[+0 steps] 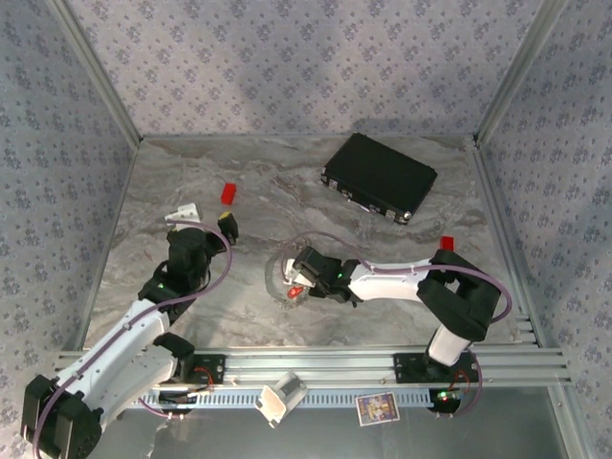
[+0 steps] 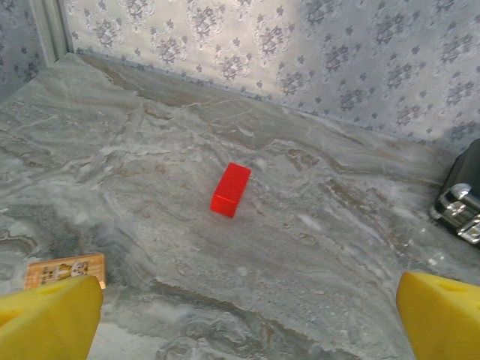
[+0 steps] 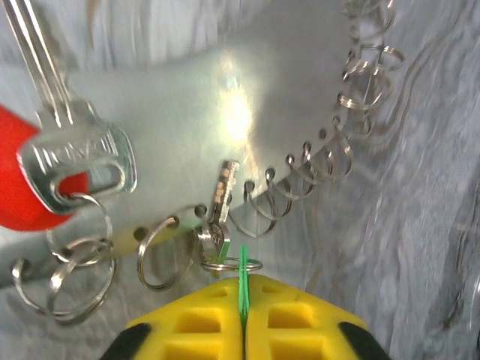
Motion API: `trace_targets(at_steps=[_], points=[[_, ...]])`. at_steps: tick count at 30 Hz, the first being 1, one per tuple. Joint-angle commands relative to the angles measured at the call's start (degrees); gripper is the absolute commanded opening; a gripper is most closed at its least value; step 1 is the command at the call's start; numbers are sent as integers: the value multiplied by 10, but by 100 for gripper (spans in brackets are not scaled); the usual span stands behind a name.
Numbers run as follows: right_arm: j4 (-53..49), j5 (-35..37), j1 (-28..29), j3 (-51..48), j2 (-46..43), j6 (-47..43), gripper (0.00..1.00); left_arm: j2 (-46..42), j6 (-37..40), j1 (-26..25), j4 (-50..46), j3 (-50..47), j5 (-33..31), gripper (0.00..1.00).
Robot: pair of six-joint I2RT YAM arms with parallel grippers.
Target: Put the keys on the keyring
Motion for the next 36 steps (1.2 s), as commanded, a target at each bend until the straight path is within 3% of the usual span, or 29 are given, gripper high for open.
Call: trace_targets(at_steps=[1,7,11,15,19,24,27,31,36], points=[[-56,69,0,-11,-10,-28,20,4,32,11,24,2,-2,100],[-67,128,-16,-44,-62,-13,36,55,92,34,56,18,1,100],[-29,46,-54,-70,-185,56,39,93,120,64,73,29,5,100],[95,-156,-230,-155,-347,187,49,116,165,104,107,25,5,100],[238,-150,-395,-244,-418,288,57,146,199,148,142,7,1,100],[326,-120,-509,-289,-375,262,54,189,205,198,249,-61,26,100],[400,-135,-536,-307,-326,233,53,231,209,214,302,-80,37,100],[560,-197,-582,-346,-240,259,51,289,237,219,394,-88,70,100],[623,-249,-597,-322,-125,255,51,363,272,227,525,-109,126,100]])
